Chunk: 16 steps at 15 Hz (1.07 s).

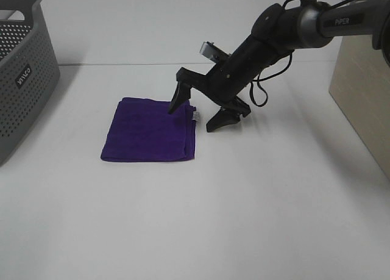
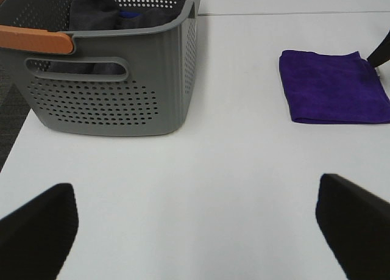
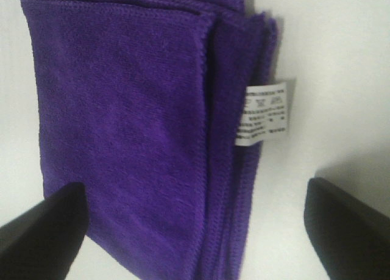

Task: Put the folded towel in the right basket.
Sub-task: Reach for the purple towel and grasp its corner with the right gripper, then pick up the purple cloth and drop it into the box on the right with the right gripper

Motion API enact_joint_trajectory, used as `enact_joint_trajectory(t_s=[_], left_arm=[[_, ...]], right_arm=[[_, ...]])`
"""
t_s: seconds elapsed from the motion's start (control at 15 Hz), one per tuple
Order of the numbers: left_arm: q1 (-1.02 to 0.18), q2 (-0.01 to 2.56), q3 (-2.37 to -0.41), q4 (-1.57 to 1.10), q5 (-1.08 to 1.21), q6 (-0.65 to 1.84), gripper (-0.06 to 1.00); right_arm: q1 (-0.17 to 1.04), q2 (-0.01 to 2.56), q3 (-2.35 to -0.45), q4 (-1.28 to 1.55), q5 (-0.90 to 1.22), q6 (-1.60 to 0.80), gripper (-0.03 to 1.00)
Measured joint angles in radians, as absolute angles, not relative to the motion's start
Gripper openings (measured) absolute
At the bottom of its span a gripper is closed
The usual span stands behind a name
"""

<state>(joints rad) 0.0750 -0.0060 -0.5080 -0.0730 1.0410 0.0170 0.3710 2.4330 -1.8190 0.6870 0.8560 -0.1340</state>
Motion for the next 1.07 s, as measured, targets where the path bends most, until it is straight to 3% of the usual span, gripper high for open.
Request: enact_joint_trajectory(t_s=[0.27, 0.47, 0.67, 0.73, 1.07], left_arm=[[0.075, -0.006, -0.508, -0.073, 1.041, 0.017, 0.99], [0.075, -0.006, -0.508, -0.073, 1.041, 0.017, 0.99], [0.075, -0.006, -0.508, -0.073, 1.041, 0.017, 0.99], [0.075, -0.006, -0.508, -0.073, 1.041, 0.017, 0.99], [0.075, -0.006, -0.508, -0.073, 1.041, 0.017, 0.99]], right_arm=[[0.471, 2.458, -1.828, 0.685, 0.769, -0.099, 0.84], [0.559, 2.491, -1.834, 0.719, 0.681, -0.081, 0.54], [0.600, 2.507, -1.833, 0.723, 0.639, -0.080, 0.09], [0.603, 2.507, -1.831, 0.723, 0.634, -0.080, 0.03], [0.604, 2.494, -1.834, 0.699, 0.668, -0.085, 0.04]])
